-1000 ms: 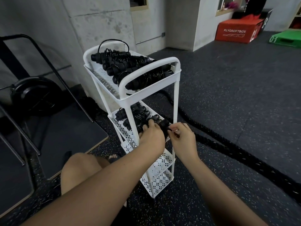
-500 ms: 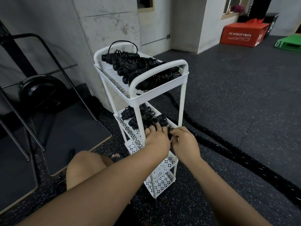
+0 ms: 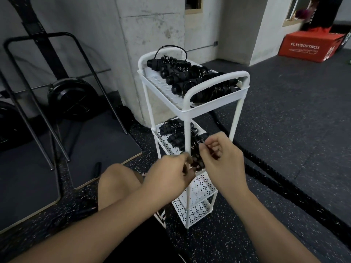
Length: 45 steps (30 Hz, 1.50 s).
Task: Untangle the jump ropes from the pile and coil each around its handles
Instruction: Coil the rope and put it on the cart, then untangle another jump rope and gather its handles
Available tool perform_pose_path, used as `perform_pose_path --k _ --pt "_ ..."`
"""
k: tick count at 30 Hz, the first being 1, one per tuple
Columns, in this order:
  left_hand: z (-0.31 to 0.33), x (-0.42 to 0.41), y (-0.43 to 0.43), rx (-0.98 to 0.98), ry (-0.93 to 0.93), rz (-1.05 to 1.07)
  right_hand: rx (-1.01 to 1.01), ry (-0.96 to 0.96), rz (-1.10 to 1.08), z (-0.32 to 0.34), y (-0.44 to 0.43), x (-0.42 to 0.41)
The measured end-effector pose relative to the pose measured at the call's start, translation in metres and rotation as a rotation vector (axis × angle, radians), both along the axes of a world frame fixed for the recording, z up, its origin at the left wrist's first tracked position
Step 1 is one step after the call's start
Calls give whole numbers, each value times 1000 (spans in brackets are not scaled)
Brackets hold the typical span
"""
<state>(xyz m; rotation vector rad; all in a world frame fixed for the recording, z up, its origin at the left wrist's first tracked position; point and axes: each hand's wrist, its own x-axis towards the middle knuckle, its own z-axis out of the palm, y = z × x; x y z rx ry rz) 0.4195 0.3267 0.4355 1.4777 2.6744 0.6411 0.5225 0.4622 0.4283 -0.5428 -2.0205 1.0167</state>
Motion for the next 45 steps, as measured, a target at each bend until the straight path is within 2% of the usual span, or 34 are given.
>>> perform_pose_path --k 3,7,12,18,23,27,30,32,36,42,45 --pt "11 -23 -44 26 -89 145 72 9 166 16 -37 -8" --pt "9 -66 -104 189 -252 262 117 -74 332 17 -83 -39" --pt "-8 -117 -185 256 -248 506 125 -250 563 -2 -140 -102" --pt "-74 -176 -276 245 -426 777 223 -511 743 -53 -209 -192" --pt "-161 -220 -336 167 -664 937 135 -793 861 -117 -269 -263" --pt "-239 -242 -355 21 -792 1013 118 -1041 877 -179 -307 -313" --pt "-295 -246 -359 -127 -892 1001 -39 -1229 842 -230 -328 -332" --pt "-332 -245 -364 -199 -960 997 -66 -1326 823 -267 -340 -340" --pt "-401 -239 -375 -238 -1046 1032 -87 -1435 759 -342 -359 -346" --pt "-503 -222 -384 -253 -1185 1155 -322 -1589 660 -454 -371 -334" --pt "-526 -214 -386 -256 -1187 1167 -470 -1683 604 -507 -371 -327"
